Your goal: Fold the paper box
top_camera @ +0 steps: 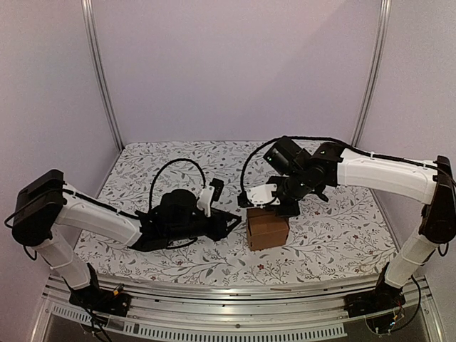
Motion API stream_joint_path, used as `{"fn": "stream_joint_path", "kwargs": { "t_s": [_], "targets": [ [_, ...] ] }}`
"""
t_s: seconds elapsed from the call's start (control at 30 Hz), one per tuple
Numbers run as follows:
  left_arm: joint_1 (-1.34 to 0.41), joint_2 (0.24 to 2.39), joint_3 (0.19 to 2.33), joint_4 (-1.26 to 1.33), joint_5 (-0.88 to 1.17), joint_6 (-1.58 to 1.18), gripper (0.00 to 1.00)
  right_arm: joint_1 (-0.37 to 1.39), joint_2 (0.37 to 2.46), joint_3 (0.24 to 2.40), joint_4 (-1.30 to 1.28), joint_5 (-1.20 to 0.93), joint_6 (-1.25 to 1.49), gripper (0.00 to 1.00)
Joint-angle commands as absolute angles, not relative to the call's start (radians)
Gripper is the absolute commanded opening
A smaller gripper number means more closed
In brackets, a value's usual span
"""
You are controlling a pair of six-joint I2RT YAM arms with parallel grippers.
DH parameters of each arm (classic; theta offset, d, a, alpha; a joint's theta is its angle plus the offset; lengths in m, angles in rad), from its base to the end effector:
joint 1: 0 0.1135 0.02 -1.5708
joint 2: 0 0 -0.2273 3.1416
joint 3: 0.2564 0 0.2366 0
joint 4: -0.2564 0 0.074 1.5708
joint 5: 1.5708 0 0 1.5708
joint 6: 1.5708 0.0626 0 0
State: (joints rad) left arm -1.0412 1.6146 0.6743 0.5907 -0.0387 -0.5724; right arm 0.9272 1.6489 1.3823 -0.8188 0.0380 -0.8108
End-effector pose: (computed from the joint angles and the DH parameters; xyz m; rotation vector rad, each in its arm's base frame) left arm 0.1747 -0.2936 0.1443 0.4523 2.0146 -1.0156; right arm 0.2048 0.2690 0.2169 -2.0194 1.7235 -0.0121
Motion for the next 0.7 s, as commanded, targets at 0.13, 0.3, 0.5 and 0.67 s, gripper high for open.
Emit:
{"fn": "stream_joint_path", "kwargs": {
  "t_s": [0.13,0.3,0.5,0.67],
  "targets": [
    [-1.028,1.665,0.766,0.402,-0.008,-0.475,0.32,0.912,1.680,1.396,-0.900,-0.025,-0.816,0.01],
    [-1.028,1.697,0.806,0.397,0.054,-0.470,0.31,0.909,1.683,1.402,-0.906,-0.039,-0.812,0.01],
    [-1.032,1.730,0.858,0.398,0.080,-0.465,0.31,0.903,1.690,1.402,-0.909,-0.044,-0.807,0.01],
    [-1.032,1.742,0.874,0.382,0.069,-0.467,0.31,0.900,1.689,1.401,-0.910,-0.046,-0.805,0.01]
  ]
}}
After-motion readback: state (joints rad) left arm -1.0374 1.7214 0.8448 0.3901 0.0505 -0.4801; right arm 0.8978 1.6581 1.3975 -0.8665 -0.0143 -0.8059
